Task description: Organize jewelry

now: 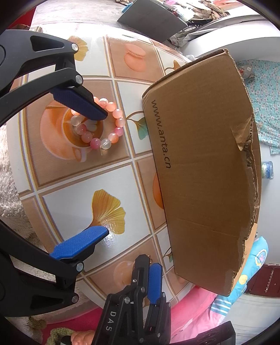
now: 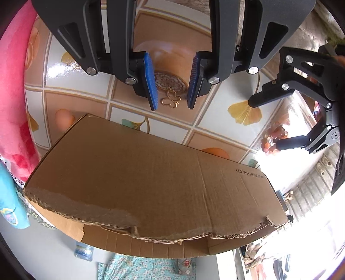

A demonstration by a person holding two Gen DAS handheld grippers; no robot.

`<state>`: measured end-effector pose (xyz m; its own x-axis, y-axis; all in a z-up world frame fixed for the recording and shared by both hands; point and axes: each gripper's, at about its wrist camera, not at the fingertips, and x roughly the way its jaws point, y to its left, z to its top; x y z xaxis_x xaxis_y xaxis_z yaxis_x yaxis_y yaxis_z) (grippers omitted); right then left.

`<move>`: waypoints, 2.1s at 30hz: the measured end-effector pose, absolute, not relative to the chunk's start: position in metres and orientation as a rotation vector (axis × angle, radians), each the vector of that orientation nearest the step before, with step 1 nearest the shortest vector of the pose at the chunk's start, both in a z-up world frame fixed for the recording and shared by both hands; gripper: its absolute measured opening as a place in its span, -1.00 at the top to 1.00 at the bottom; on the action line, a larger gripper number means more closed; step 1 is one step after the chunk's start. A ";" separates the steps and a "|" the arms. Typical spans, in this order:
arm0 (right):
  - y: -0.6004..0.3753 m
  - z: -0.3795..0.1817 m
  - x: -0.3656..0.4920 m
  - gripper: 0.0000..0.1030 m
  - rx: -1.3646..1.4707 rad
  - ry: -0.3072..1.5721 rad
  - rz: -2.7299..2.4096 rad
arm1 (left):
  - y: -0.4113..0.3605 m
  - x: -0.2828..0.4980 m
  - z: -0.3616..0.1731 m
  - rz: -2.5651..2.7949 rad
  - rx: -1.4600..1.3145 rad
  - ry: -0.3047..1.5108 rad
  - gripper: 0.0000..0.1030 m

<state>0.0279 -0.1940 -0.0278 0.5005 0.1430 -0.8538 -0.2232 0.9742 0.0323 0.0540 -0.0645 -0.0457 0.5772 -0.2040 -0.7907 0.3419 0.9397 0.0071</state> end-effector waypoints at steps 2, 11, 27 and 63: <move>-0.190 -0.028 0.030 0.51 -0.082 1.025 0.226 | -0.065 0.054 -0.046 -0.322 0.166 0.900 -0.84; -0.193 -0.032 0.037 0.71 -0.058 1.028 0.244 | -0.064 0.053 -0.046 -0.322 0.166 0.900 -0.84; -0.209 -0.023 0.039 0.89 -0.029 1.004 0.229 | -0.065 0.053 -0.046 -0.322 0.166 0.899 -0.84; -0.274 -0.036 0.010 0.54 0.188 0.877 0.156 | -0.167 0.063 -0.039 -0.660 0.325 0.851 0.23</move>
